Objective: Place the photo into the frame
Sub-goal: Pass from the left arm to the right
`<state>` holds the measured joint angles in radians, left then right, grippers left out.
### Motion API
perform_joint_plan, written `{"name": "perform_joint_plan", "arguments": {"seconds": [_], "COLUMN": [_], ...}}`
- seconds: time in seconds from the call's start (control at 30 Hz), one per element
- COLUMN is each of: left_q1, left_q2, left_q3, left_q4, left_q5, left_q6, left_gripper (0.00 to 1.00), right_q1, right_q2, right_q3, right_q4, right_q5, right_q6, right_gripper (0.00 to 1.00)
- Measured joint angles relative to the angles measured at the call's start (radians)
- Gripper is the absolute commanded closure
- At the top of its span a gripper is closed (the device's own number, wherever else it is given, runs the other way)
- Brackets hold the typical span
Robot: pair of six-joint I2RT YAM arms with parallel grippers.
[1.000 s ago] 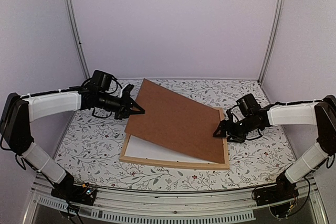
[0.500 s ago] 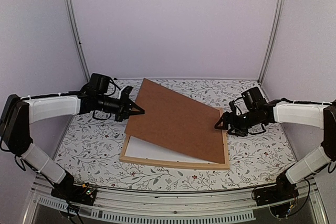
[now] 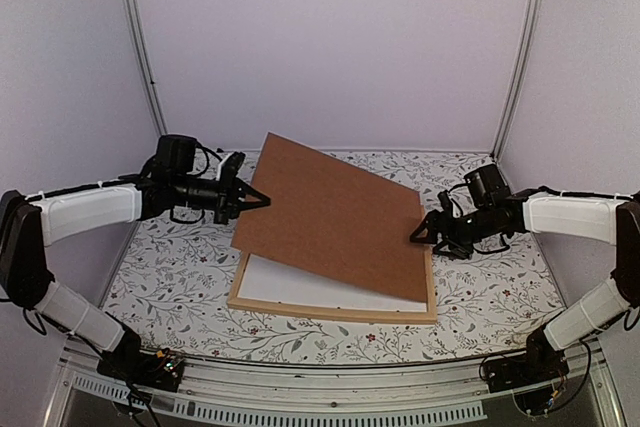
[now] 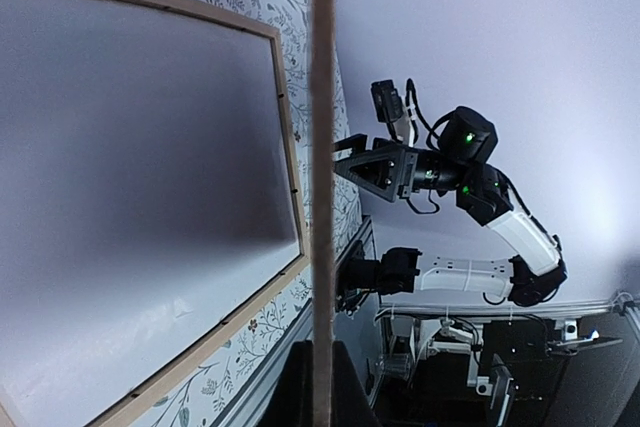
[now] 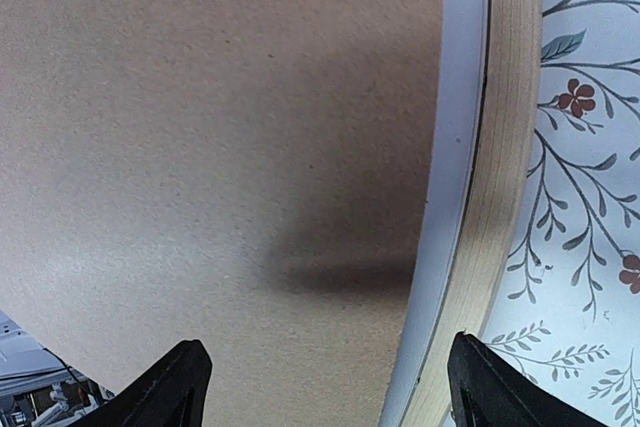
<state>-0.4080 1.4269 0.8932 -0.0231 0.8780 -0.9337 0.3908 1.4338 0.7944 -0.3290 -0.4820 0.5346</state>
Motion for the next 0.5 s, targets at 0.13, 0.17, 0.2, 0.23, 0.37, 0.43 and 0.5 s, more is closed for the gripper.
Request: {"name": "perform_joint_plan", "arguments": {"seconds": [0.13, 0.17, 0.2, 0.23, 0.37, 0.43, 0.5], "left_q1": [0.028, 0.034, 0.039, 0.044, 0.058, 0.063, 0.067], "left_q2": [-0.021, -0.024, -0.026, -0.027, -0.034, -0.042, -0.046], "left_q3": [0.000, 0.000, 0.000, -0.003, -0.024, -0.042, -0.060], "left_q4": [0.003, 0.007, 0.012, 0.027, 0.097, 0.138, 0.177], "left_q5": [0.020, 0.027, 0.034, 0.042, 0.075, 0.091, 0.103], "left_q6": [0.002, -0.002, -0.007, -0.019, -0.063, -0.090, -0.116], "left_gripper": [1.00, 1.00, 1.00, 1.00, 1.00, 1.00, 1.00], "right_q1": [-0.010, -0.013, -0.016, -0.019, -0.040, -0.057, -0.073], "right_q2": [0.000, 0.000, 0.000, 0.000, 0.000, -0.001, -0.005], "right_q3": [0.000, 0.000, 0.001, 0.002, 0.002, 0.002, 0.000], "right_q4": [0.005, 0.008, 0.011, 0.016, 0.040, 0.059, 0.079], "right_q5": [-0.014, -0.021, -0.029, -0.035, -0.080, -0.107, -0.135], "right_q6": [0.000, 0.000, 0.000, 0.000, 0.002, 0.005, 0.008], "right_gripper": [0.15, 0.15, 0.15, 0.15, 0.16, 0.16, 0.17]}}
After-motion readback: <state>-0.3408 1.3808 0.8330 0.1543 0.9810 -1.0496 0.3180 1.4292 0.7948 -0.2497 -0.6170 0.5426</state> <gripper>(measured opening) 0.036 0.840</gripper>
